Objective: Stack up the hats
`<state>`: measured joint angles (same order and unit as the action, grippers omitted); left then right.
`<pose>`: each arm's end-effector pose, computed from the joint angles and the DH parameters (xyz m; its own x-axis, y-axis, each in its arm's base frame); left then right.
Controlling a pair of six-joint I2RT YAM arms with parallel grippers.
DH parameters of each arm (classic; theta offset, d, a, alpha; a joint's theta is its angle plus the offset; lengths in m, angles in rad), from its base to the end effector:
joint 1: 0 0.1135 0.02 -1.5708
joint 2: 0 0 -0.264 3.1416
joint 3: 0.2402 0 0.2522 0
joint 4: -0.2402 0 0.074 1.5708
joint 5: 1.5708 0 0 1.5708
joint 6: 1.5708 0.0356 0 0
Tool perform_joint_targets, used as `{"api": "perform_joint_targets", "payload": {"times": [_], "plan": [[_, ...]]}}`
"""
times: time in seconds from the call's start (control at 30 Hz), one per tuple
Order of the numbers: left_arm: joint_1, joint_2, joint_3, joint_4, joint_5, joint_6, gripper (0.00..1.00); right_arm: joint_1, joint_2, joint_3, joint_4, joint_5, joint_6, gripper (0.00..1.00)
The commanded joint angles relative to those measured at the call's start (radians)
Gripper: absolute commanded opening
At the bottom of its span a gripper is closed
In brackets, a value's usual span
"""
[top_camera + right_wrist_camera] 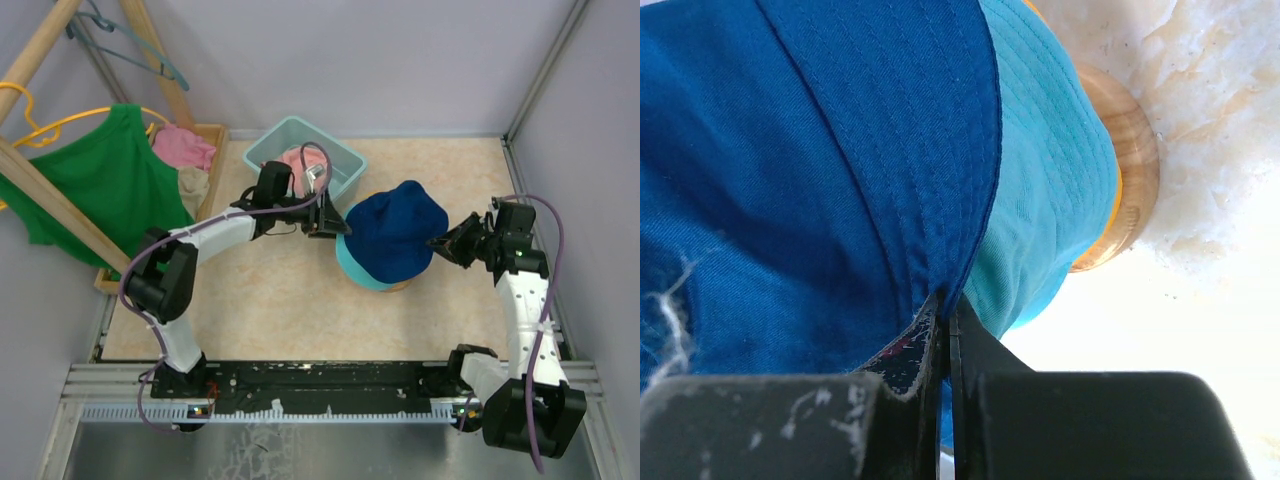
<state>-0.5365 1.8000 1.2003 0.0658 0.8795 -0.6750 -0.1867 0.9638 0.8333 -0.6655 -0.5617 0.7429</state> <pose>0.3292 -0.2277 0.2327 -0.9013 0.0725 -0.4271 0.4261 0.3257 -0.8440 0.1931 -0.0172 0.2835 -0.6585 0.7070 -0.2578 0.3210 0.5737 0.7535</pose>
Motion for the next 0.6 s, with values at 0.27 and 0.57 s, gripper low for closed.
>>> {"api": "perform_joint_targets", "payload": {"times": [0.27, 0.57], "plan": [[-0.019, 0.054, 0.081, 0.16, 0.016, -0.103, 0.72, -0.011, 0.016, 0.053, 0.063, -0.01, 0.003, 0.0], [-0.028, 0.087, 0.004, 0.28, 0.042, -0.16, 0.39, -0.01, 0.03, 0.049, 0.073, -0.016, 0.002, 0.0]]}}
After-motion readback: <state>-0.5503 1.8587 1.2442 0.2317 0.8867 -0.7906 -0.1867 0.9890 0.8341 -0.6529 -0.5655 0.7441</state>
